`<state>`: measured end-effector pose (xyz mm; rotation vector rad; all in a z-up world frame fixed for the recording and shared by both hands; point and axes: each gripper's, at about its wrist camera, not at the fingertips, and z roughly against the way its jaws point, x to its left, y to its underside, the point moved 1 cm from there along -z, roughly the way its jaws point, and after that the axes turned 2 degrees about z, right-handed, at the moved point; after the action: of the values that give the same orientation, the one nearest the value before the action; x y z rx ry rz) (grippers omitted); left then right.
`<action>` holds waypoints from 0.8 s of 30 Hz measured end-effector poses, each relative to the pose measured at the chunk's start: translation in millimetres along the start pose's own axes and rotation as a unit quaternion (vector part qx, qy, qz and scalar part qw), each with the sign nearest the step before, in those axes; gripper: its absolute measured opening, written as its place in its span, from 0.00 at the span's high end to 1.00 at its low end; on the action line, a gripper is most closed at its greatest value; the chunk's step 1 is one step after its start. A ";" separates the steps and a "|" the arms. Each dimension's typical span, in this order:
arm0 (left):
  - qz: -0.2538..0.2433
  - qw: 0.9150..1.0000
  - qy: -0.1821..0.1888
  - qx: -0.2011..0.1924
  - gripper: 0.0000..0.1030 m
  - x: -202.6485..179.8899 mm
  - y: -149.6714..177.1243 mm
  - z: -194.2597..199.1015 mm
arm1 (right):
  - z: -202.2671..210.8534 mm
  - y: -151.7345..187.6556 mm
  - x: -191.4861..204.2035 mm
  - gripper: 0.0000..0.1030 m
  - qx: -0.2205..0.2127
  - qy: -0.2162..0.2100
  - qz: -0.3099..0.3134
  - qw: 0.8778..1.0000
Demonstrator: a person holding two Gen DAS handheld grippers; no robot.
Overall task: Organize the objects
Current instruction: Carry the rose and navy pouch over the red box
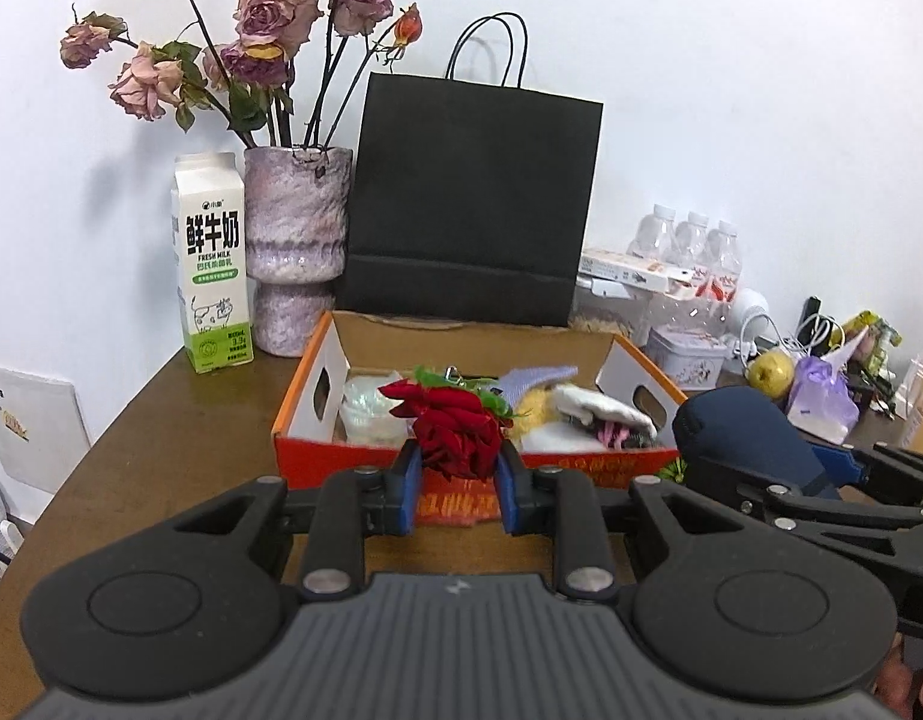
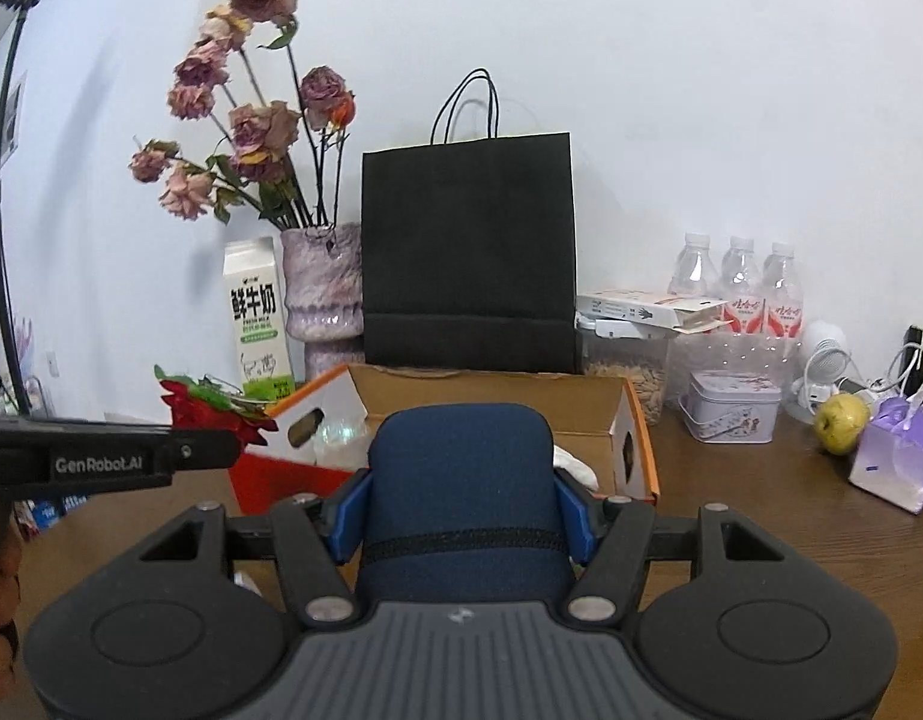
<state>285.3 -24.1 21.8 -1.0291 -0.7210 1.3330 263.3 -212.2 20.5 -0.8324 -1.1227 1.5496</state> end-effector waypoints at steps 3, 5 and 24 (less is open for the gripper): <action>0.002 1.000 0.000 -0.003 0.75 0.2 -6.2 -8.9 | -10.5 -5.7 -2.4 0.41 -0.003 -0.003 -0.010 1.000; 0.004 1.000 0.000 -0.006 0.75 -0.2 -9.3 -13.7 | -16.8 -8.4 -3.6 0.41 -0.004 -0.004 -0.015 1.000; 0.015 1.000 -0.001 -0.003 0.75 1.8 -35.0 -74.3 | -78.9 -28.9 -28.0 0.41 -0.003 -0.010 -0.043 0.999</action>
<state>366.9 -33.6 22.9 -1.0468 -0.7134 1.3576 351.7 -217.7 21.1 -0.7643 -1.1625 1.4868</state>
